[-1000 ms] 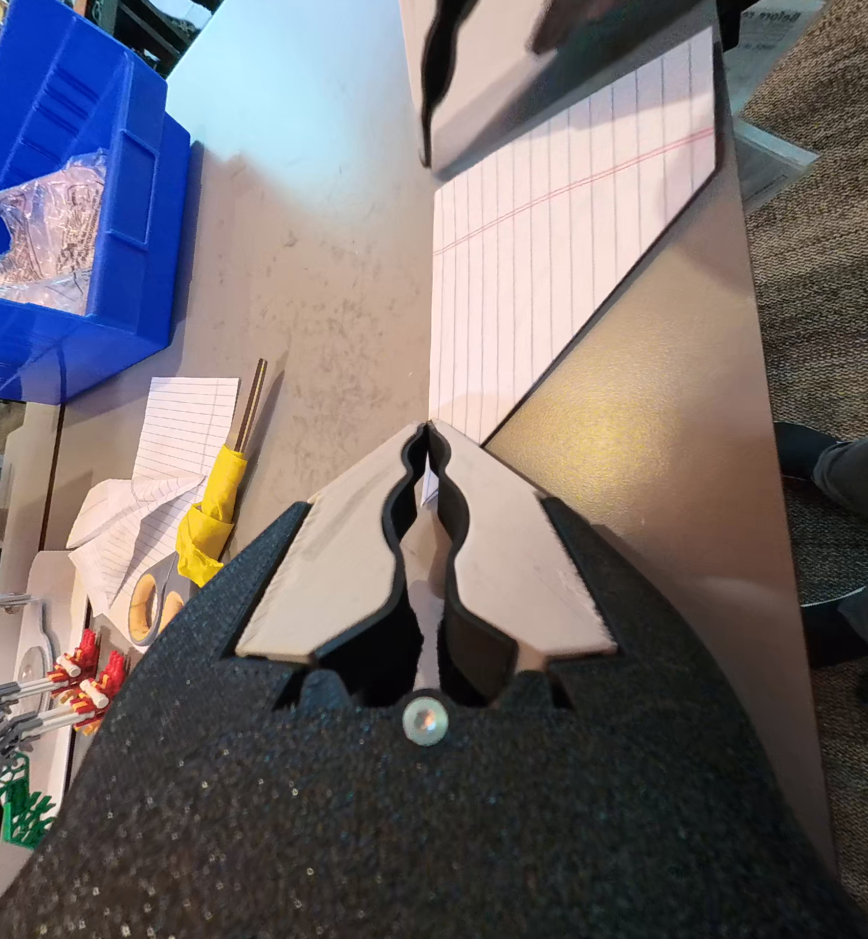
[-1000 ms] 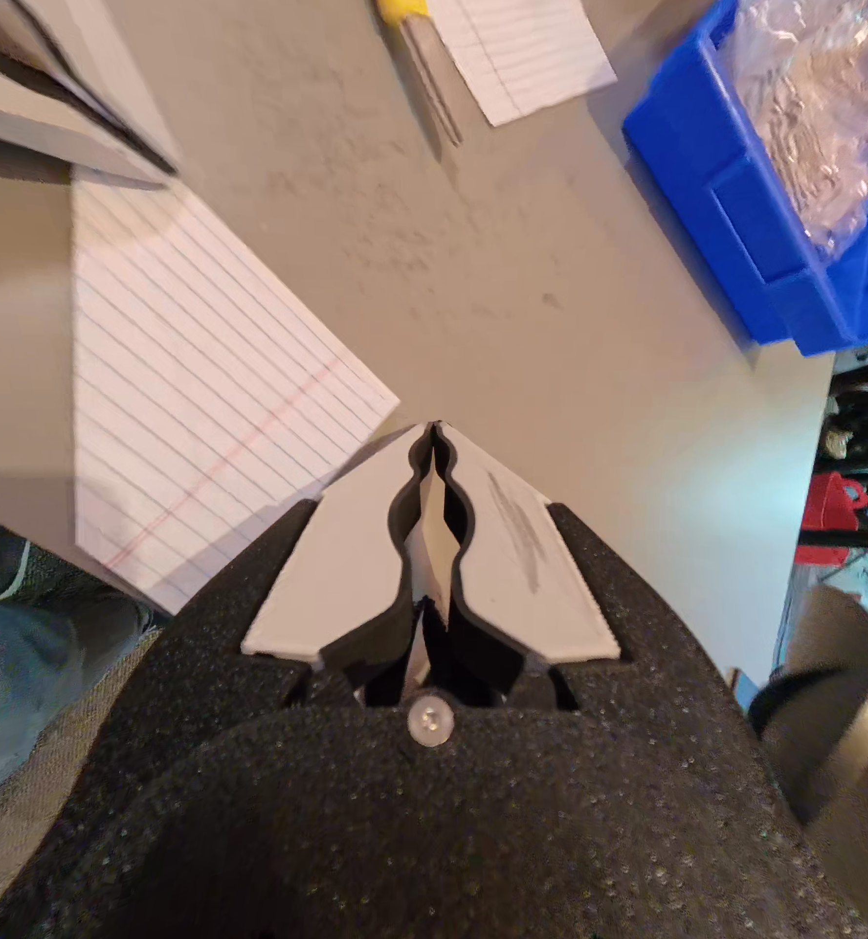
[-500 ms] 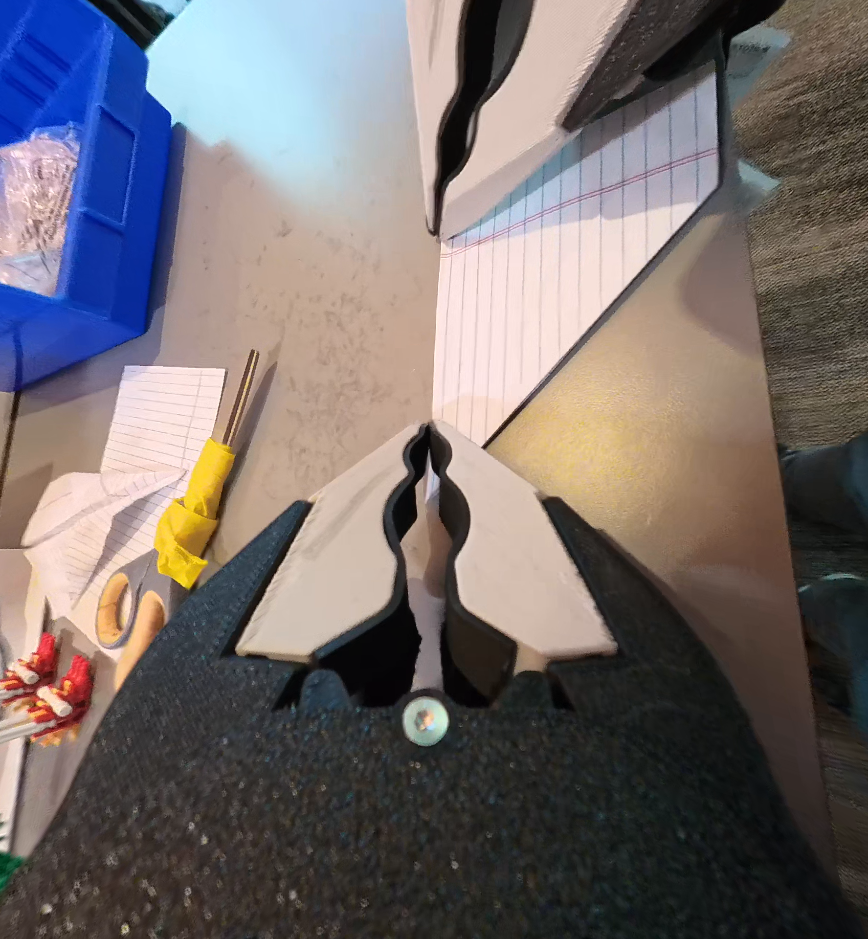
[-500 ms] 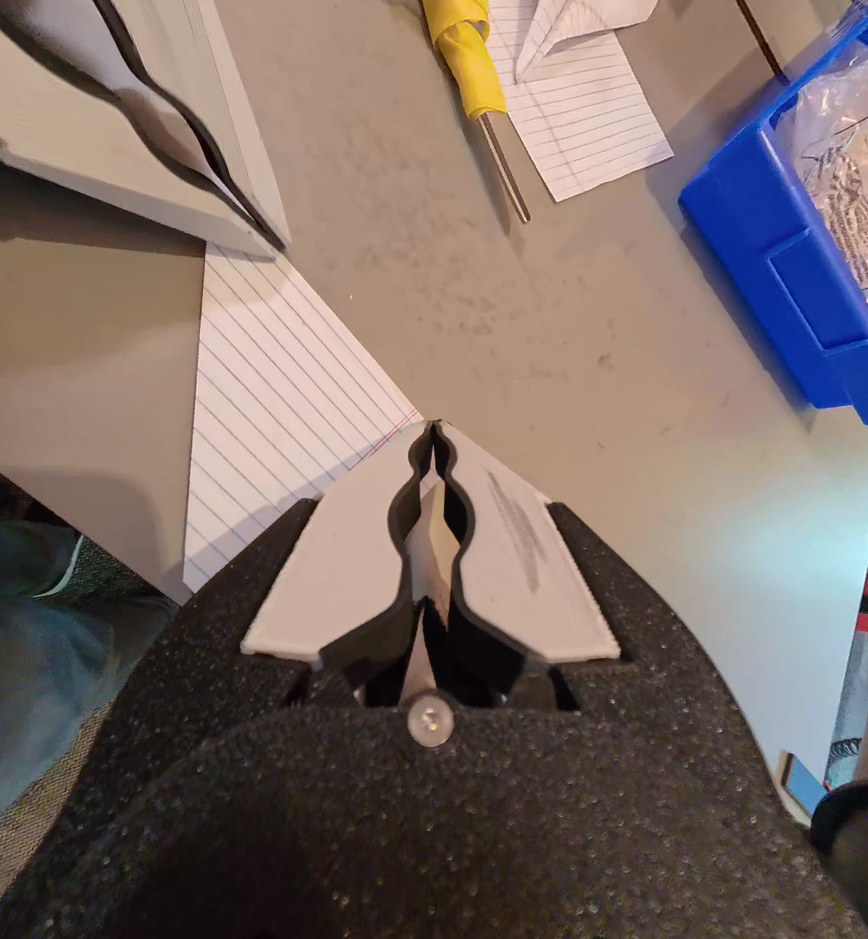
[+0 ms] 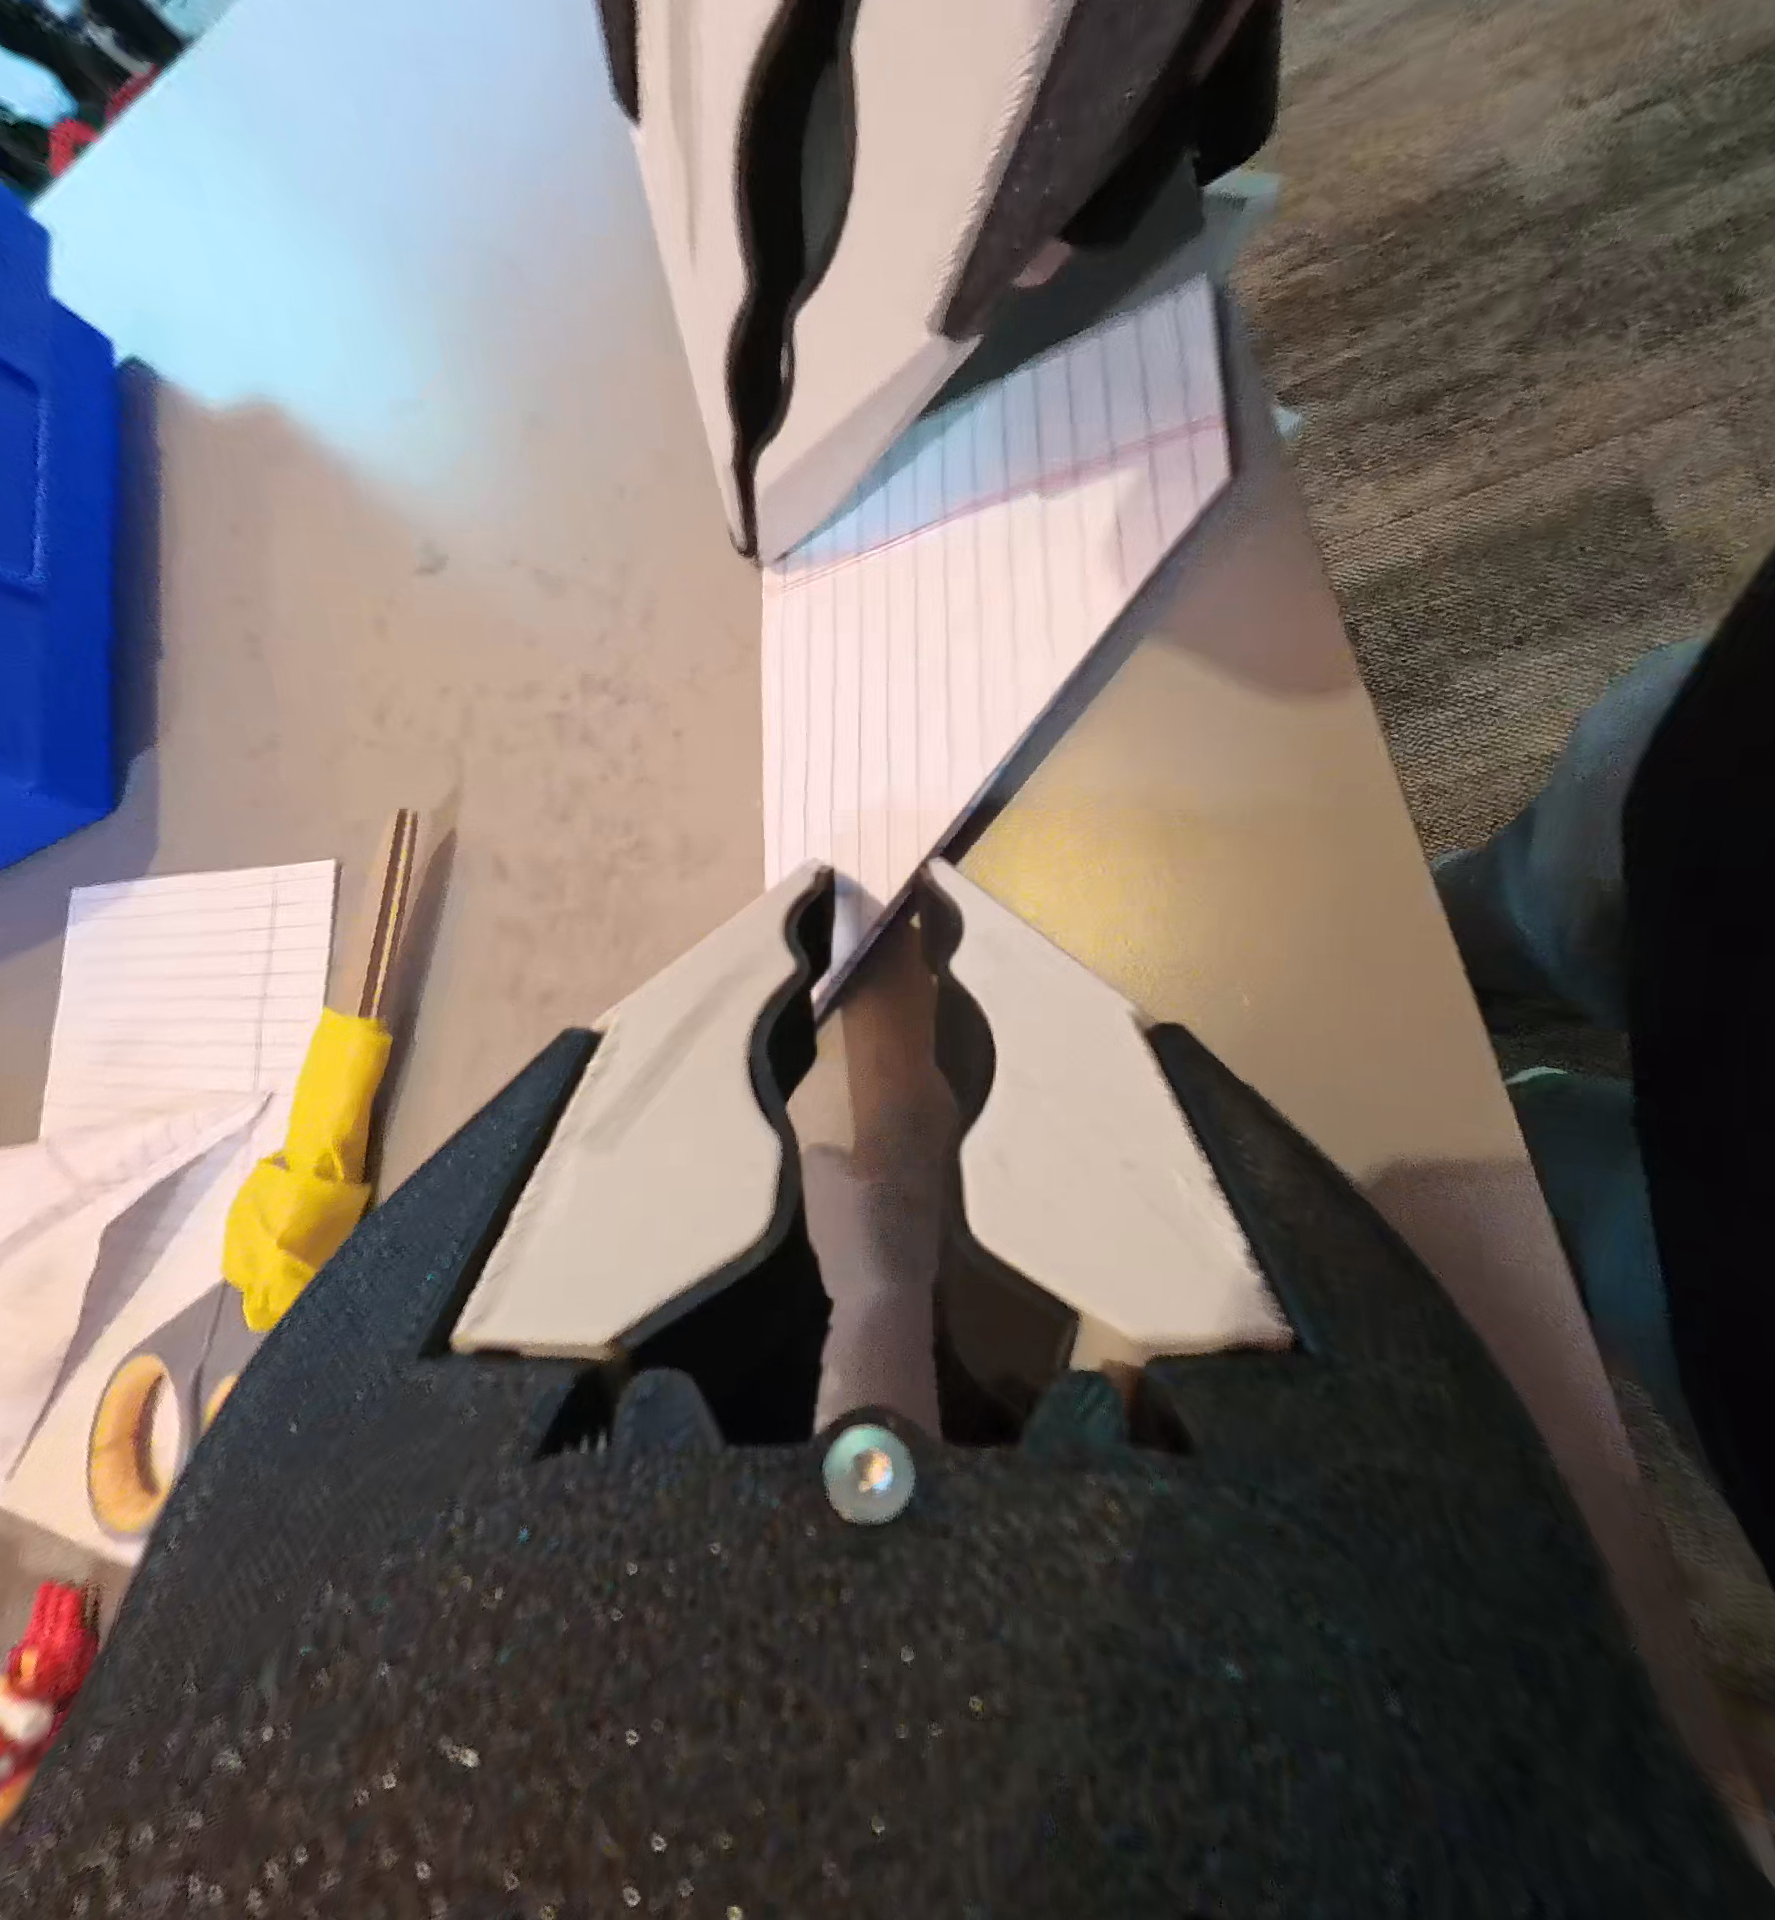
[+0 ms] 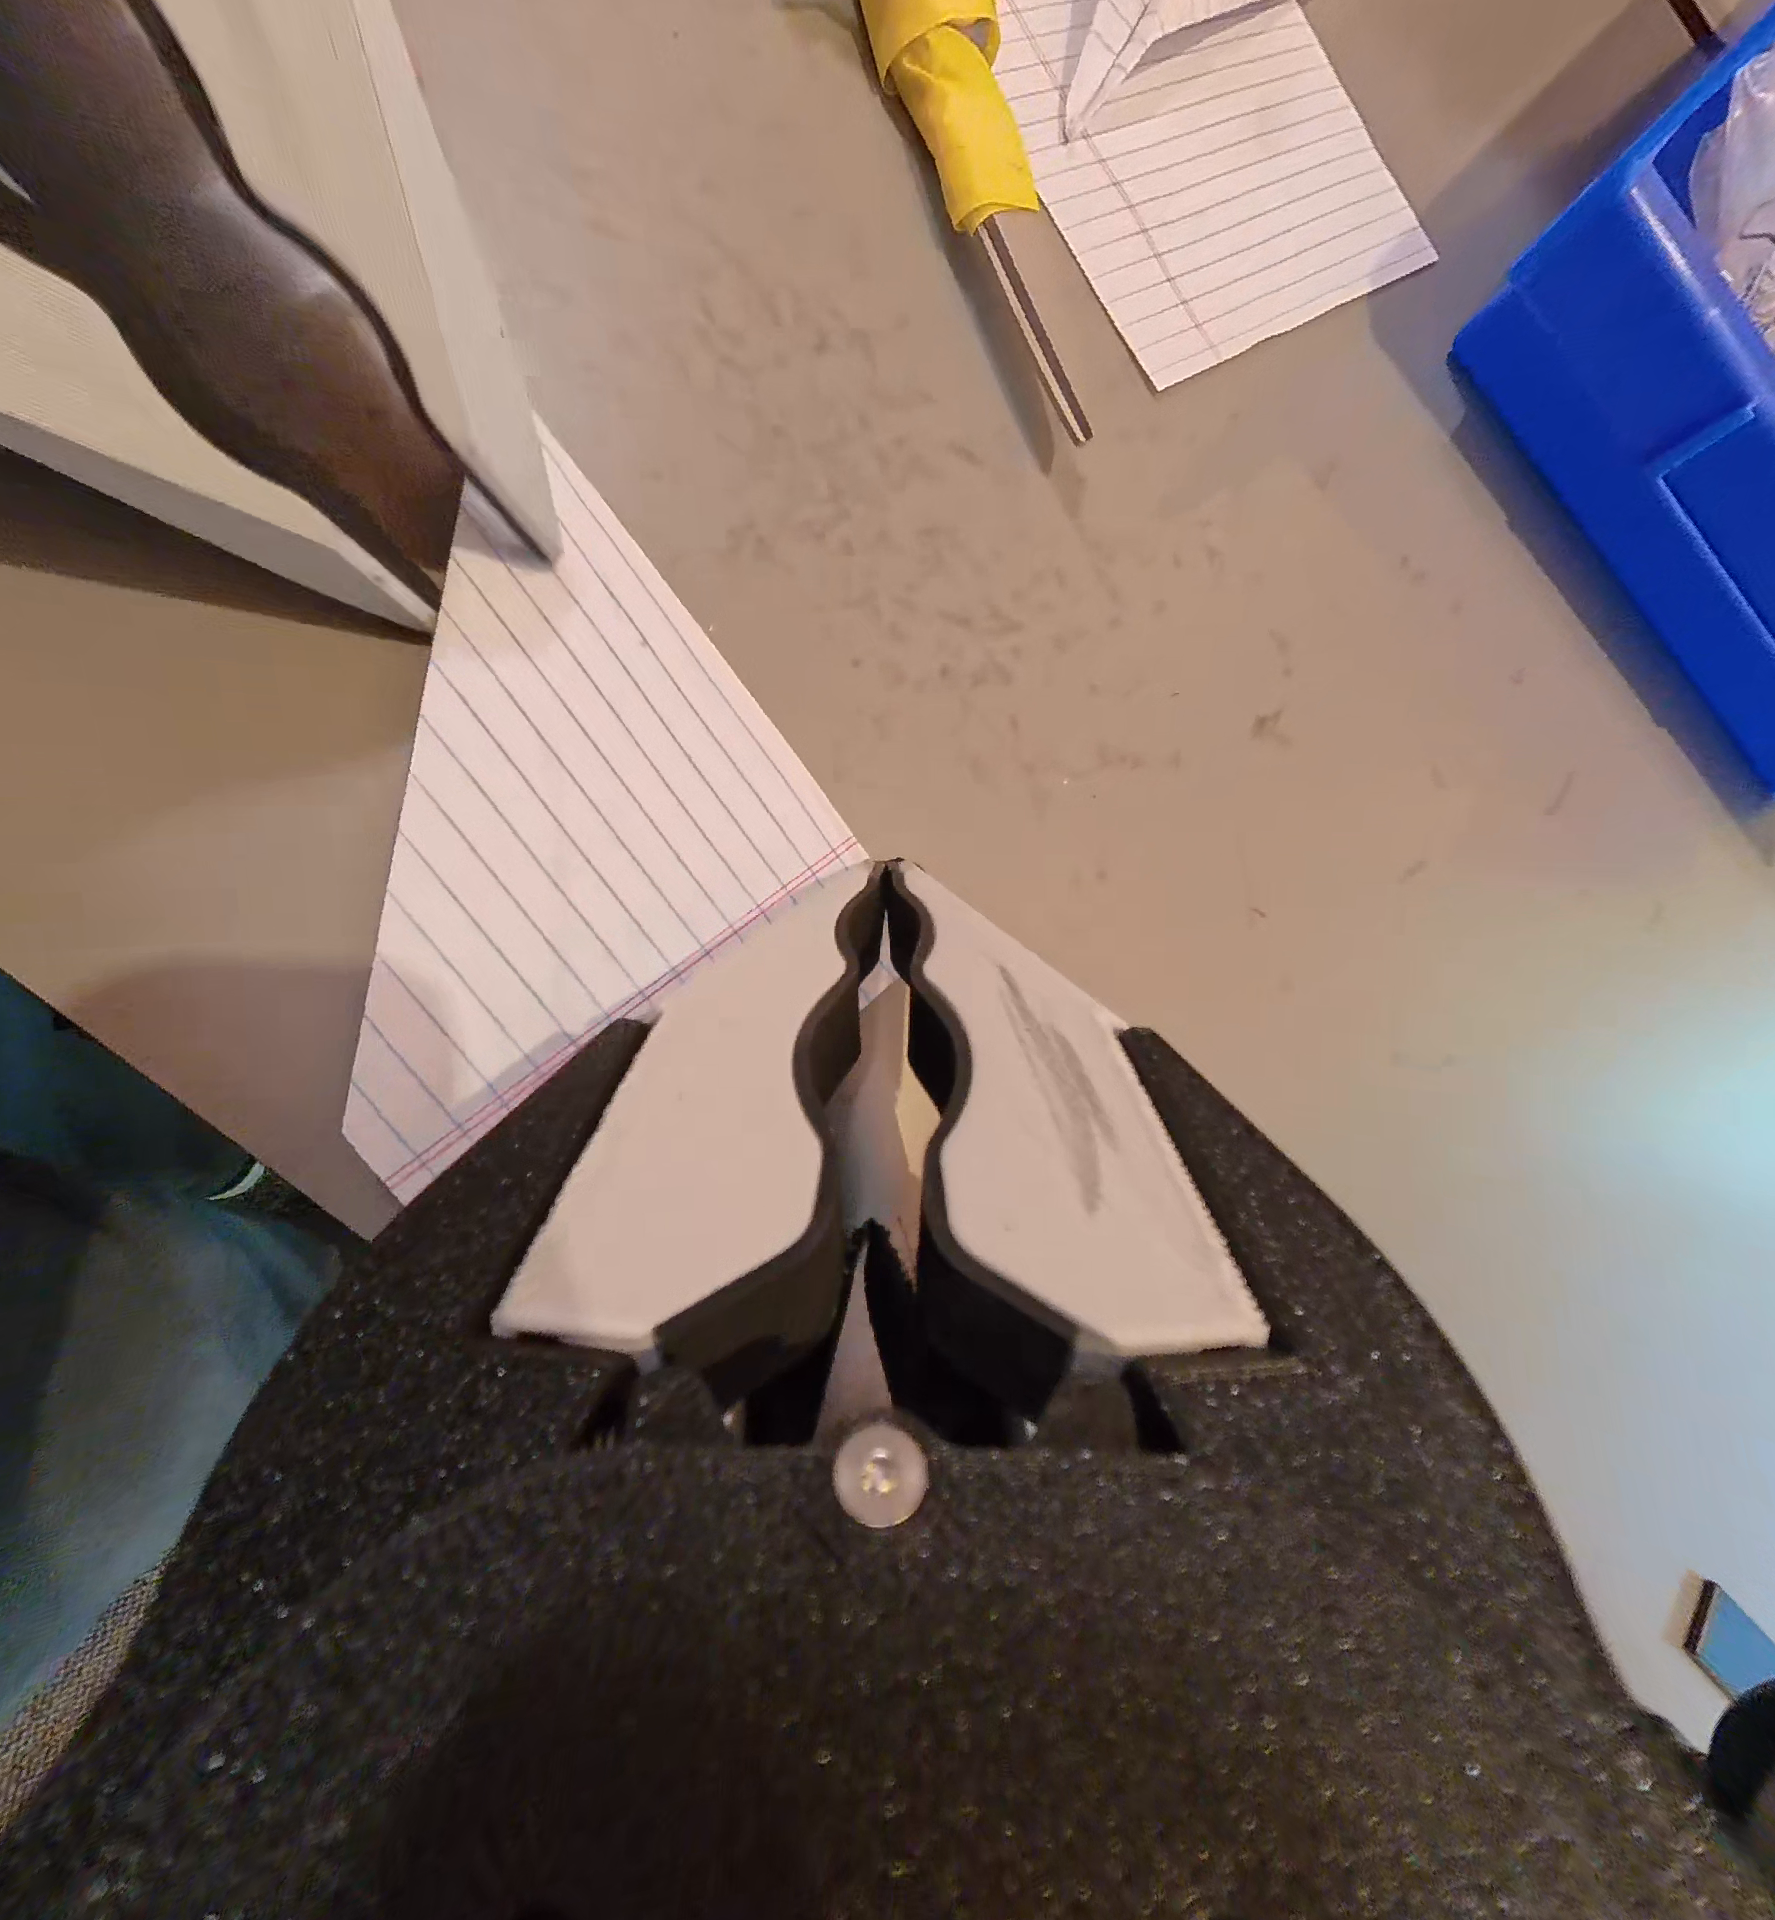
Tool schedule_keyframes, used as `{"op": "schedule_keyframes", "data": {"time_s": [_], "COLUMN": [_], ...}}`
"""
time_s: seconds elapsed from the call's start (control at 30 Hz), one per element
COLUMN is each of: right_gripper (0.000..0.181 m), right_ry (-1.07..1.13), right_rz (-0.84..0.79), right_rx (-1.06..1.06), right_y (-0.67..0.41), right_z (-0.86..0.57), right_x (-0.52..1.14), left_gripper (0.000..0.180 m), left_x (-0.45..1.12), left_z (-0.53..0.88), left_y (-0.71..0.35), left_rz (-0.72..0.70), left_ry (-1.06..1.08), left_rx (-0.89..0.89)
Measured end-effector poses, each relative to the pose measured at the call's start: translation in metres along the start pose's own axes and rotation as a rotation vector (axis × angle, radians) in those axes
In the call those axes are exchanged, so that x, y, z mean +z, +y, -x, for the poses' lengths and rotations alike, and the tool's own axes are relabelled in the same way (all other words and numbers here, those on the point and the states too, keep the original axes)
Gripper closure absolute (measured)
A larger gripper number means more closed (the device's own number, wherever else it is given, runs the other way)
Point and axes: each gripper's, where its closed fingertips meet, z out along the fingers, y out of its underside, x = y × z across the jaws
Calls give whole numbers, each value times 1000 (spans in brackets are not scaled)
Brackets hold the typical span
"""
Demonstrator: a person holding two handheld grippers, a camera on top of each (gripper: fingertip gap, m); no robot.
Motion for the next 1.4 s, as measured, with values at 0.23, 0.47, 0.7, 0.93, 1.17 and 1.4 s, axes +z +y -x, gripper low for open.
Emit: {"op": "schedule_keyframes", "data": {"time_s": [0.23, 0.47, 0.7, 0.93, 1.17, 1.4], "right_gripper": [181, 174, 130, 168, 181, 181], "right_ry": [-31, -148, -282, -278, -390, -572], "right_rz": [-4, -155, -200, -84, -73, 29], "right_rx": [30, 74, -56, -200, -133, 77], "right_y": [0, -30, -45, -28, -30, -22], "right_z": [-1, 8, 35, 45, 44, 45], "right_x": [0, -28, -47, -21, -24, -19], "left_gripper": [177, 179, 180, 180, 180, 168], "left_x": [2, 0, 1, 0, 0, -1], "left_z": [-1, -1, 0, 2, 1, 8], "left_y": [2, 5, 4, 4, 4, 0], "left_rz": [-8, 0, 11, 5, -4, -39], "left_ry": [92, 156, 242, 301, 352, 311], "left_rx": [-29, -55, -138, -193, -214, -228]}}
